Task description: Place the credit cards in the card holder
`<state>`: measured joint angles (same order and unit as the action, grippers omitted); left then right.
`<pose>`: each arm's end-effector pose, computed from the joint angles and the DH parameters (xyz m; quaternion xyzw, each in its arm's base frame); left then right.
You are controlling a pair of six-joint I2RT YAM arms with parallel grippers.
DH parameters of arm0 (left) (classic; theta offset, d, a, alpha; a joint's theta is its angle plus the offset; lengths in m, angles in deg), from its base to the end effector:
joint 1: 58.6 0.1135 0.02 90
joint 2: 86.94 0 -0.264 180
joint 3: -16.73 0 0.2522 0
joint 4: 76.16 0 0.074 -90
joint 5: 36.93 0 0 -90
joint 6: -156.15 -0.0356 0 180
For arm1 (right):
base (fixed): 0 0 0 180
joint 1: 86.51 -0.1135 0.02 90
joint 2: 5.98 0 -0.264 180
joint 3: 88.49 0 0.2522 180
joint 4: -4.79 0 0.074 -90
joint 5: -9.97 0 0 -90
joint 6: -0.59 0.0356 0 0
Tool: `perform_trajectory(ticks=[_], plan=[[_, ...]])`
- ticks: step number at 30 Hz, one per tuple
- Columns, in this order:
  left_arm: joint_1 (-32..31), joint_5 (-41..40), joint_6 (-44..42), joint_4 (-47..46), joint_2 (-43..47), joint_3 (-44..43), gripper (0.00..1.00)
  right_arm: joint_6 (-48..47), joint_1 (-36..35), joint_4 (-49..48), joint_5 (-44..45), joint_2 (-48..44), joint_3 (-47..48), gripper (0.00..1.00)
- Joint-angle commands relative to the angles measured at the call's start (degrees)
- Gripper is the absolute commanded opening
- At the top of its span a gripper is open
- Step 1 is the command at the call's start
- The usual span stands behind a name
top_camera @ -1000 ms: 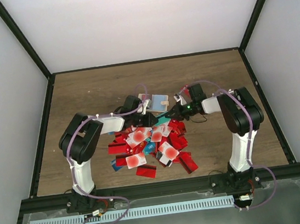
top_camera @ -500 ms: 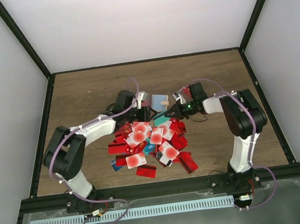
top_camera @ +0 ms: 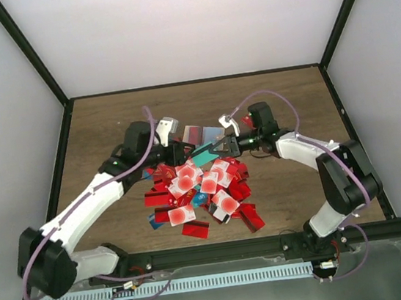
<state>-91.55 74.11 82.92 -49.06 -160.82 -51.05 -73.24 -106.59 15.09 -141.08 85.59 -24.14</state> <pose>0.2340 -0.1669 0.2816 0.2077 0.8440 -0.3423 0.3568 0.2935 0.1405 0.2065 -0.2508 0.7645 0.5514 0.2202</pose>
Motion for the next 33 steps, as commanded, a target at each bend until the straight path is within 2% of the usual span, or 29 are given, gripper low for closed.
perform_trajectory(ticks=[1, 4, 6, 9, 14, 20, 28, 33], plan=[[0.0, -1.9, -5.2, 14.0, 6.6, -3.9, 0.60, -11.2, -4.2, 1.8, -5.4, -3.6, 3.4, 0.01], [-0.1, -0.3, -7.4, 19.7, 10.0, -5.8, 0.61, -18.7, -5.5, 7.0, -10.9, -3.7, 6.6, 0.01], [-0.1, 0.4, -8.6, 22.8, 11.5, -6.4, 0.61, -26.9, -6.6, 14.4, -15.4, -3.4, 9.2, 0.01], [-0.1, 4.4, -10.1, 26.4, 13.2, -6.5, 0.57, -33.7, -7.5, 19.9, -20.8, -3.6, 10.6, 0.01], [-0.4, 10.6, -11.1, 30.9, 14.9, -6.9, 0.54, -42.4, -8.6, 31.7, -22.6, -2.1, 15.5, 0.01], [-0.6, 15.0, -9.6, 31.7, 14.8, -7.5, 0.50, -46.0, -13.3, 37.0, -21.0, 0.4, 18.0, 0.01], [-1.5, 14.3, -9.8, 33.3, 13.0, -7.5, 0.29, -46.9, -15.6, 40.5, -18.5, 2.7, 20.6, 0.01], [-2.6, 13.7, -9.1, 34.3, 13.1, -6.7, 0.28, -46.7, -15.7, 40.8, -17.6, 2.5, 20.7, 0.01]])
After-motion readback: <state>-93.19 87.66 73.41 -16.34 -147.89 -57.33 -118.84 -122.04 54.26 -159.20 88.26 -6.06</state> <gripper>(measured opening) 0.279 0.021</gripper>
